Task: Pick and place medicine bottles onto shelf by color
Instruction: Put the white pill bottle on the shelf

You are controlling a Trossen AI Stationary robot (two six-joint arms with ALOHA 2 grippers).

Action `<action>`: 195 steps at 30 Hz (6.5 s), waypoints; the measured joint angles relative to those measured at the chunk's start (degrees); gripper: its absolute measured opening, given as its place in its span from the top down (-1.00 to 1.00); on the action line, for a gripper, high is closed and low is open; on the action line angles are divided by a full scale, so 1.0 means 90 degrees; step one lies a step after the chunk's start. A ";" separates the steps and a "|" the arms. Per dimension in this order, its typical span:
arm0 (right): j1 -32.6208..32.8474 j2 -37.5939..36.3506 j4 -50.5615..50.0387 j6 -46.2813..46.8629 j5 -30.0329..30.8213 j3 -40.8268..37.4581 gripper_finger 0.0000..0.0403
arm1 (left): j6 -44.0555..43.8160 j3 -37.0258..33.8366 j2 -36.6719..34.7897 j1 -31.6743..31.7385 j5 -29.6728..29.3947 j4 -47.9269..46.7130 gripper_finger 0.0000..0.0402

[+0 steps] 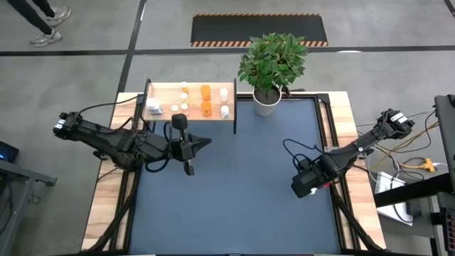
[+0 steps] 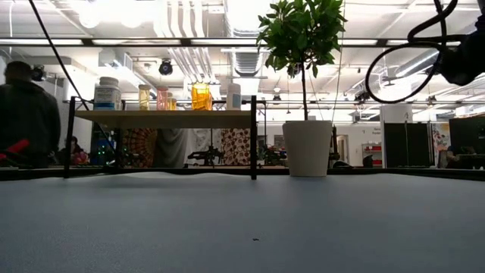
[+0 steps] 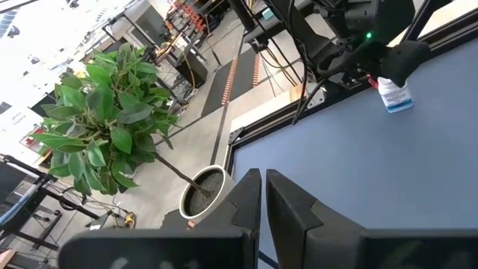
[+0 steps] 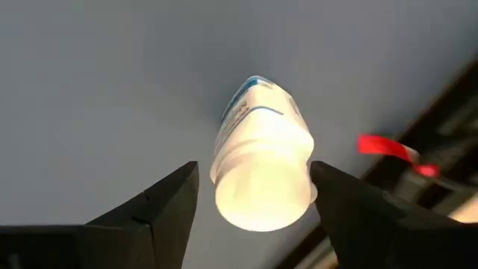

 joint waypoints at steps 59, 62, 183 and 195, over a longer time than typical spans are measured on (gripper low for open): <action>-0.0602 0.1475 0.4921 -1.0112 0.2791 0.0622 0.14 | -0.4860 0.0018 0.2567 -0.0033 0.1602 0.1302 0.44; -0.0602 0.1625 0.4930 -1.0284 0.2789 0.0753 0.14 | -0.5080 0.0031 0.2715 -0.0087 0.1637 0.1300 0.24; -0.1666 0.1452 1.2836 -1.1867 0.1822 -0.0565 0.10 | -0.0825 -0.2164 0.2550 -0.0255 0.1388 0.7793 0.39; -0.1668 0.1406 1.2415 -1.1868 0.1840 -0.0565 0.35 | -0.0849 -0.2171 0.2548 -0.0248 0.1381 0.7660 0.20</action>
